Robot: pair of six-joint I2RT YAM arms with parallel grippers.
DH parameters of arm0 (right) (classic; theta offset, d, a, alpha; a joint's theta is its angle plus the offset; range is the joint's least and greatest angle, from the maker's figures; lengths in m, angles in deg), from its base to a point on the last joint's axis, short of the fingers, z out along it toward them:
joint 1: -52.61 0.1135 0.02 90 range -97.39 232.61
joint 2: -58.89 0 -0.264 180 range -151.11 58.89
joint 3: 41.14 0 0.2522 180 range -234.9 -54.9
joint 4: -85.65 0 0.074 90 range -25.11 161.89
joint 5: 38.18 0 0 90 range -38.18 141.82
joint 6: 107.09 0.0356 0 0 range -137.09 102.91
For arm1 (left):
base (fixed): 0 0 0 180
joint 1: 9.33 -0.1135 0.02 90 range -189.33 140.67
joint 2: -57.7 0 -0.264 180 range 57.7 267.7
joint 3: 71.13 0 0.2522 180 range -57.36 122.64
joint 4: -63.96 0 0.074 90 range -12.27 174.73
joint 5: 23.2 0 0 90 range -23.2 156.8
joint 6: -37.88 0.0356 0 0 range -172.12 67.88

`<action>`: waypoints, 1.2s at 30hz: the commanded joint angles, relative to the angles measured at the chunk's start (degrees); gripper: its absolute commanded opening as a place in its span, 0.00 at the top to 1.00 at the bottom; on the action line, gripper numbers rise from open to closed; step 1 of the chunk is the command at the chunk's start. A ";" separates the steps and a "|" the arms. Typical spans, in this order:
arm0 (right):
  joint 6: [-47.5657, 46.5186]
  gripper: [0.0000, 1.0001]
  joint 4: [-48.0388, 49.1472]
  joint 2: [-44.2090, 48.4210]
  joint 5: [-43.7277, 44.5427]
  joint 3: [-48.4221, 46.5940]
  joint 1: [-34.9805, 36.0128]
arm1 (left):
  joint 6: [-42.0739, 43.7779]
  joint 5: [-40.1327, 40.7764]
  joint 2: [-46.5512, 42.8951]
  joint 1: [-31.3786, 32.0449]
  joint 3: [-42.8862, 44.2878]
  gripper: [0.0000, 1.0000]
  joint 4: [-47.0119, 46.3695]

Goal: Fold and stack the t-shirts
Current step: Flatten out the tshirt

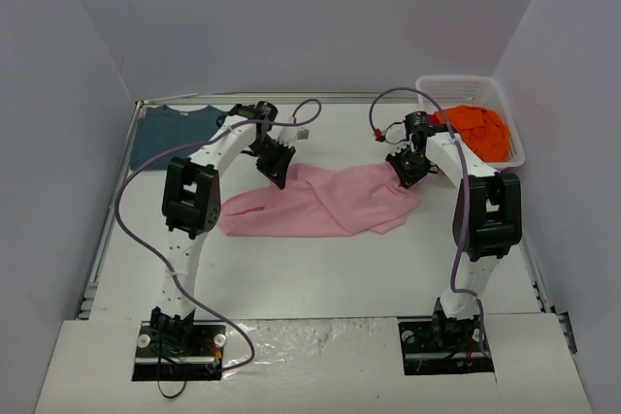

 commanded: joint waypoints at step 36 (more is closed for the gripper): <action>4.25 1.00 -2.91 2.98 5.87 -30.69 -5.62 | -1.54 16.90 -32.73 -19.37 0.80 0.98 -2.64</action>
